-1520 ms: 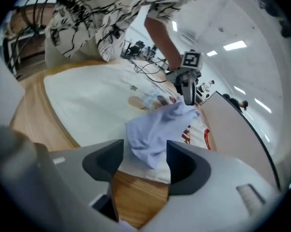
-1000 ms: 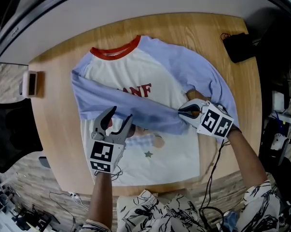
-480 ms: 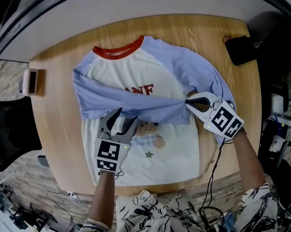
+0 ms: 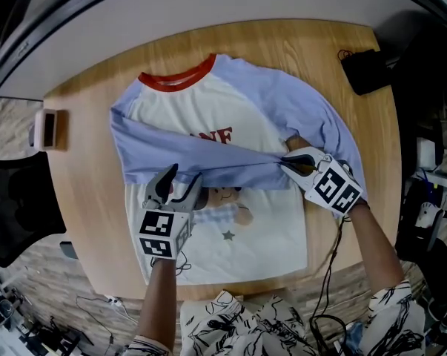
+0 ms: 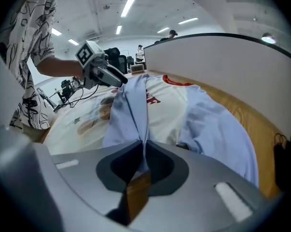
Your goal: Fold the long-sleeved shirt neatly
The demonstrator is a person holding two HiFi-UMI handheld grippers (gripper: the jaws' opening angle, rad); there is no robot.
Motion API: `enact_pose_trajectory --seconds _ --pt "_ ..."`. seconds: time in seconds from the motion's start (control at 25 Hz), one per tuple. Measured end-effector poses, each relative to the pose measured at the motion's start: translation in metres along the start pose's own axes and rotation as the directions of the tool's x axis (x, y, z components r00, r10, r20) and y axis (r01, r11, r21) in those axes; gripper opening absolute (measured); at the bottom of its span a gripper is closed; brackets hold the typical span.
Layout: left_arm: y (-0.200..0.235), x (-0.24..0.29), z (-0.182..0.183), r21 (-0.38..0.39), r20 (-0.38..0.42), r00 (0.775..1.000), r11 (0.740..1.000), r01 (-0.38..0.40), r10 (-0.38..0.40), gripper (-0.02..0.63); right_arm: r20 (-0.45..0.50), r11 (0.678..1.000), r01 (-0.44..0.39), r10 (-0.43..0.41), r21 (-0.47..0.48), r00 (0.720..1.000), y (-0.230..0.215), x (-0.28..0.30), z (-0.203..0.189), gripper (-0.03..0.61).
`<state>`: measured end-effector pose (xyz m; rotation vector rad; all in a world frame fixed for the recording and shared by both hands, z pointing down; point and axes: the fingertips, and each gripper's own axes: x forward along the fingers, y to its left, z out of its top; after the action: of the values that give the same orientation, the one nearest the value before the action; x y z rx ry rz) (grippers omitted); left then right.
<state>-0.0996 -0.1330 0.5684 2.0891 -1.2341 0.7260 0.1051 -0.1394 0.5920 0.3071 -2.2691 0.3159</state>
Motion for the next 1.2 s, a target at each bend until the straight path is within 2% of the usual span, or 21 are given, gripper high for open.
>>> enact_pose_trajectory --seconds 0.08,0.2,0.32,0.44,0.52,0.6,0.68,0.76,0.84,0.96,1.08,1.2 --pt "0.005 0.008 -0.014 -0.039 -0.038 0.999 0.999 -0.006 0.005 0.245 0.018 1.0 0.002 -0.002 0.02 1.0 0.001 -0.001 0.001 0.068" --pt "-0.003 0.001 -0.038 -0.017 -0.086 0.996 1.0 -0.02 0.019 0.245 0.074 0.999 0.0 -0.004 0.051 0.997 0.003 -0.008 0.006 0.137" --pt "-0.024 -0.014 -0.015 0.031 0.0 1.0 0.999 -0.012 0.012 0.252 0.124 0.997 0.034 -0.043 0.07 0.991 -0.003 -0.031 0.005 0.22" --pt "-0.055 -0.012 0.021 0.061 0.093 0.995 0.997 0.043 -0.048 0.267 0.11 0.978 0.16 -0.175 0.131 0.978 -0.023 -0.073 -0.024 0.301" --pt "-0.078 -0.005 0.039 0.085 0.122 0.988 0.993 0.081 -0.091 0.27 0.074 0.938 0.257 -0.281 0.233 0.957 -0.038 -0.108 -0.06 0.321" --pt "-0.1 0.0 0.051 0.108 0.143 0.981 0.988 0.113 -0.128 0.268 0.04 0.88 0.318 -0.353 0.353 0.935 -0.045 -0.14 -0.101 0.321" --pt "-0.119 0.003 0.06 0.136 0.173 0.973 0.982 0.132 -0.154 0.27 0.01 0.819 0.35 -0.398 0.454 0.918 -0.046 -0.165 -0.138 0.322" --pt "-0.135 0.005 0.07 0.169 0.212 0.961 0.975 0.146 -0.18 0.27 -0.015 0.772 0.365 -0.419 0.521 0.908 -0.045 -0.181 -0.17 0.333" --pt "-0.151 0.006 0.076 0.19 0.244 0.947 0.968 0.165 -0.209 0.268 -0.032 0.74 0.355 -0.412 0.571 0.911 -0.039 -0.19 -0.195 0.334" --pt "-0.173 0.011 0.074 0.206 0.244 0.938 0.958 0.198 -0.246 0.268 -0.025 0.709 0.285 -0.354 0.645 0.935 -0.02 -0.191 -0.219 0.334" --pt "-0.19 0.018 0.069 0.224 0.227 0.936 0.949 0.221 -0.271 0.268 0.001 0.685 0.215 -0.3 0.696 0.954 0.003 -0.187 -0.229 0.333" --pt "-0.203 0.022 0.065 0.24 0.21 0.934 0.941 0.238 -0.29 0.268 0.038 0.652 0.18 -0.305 0.737 0.951 0.018 -0.183 -0.229 0.307"
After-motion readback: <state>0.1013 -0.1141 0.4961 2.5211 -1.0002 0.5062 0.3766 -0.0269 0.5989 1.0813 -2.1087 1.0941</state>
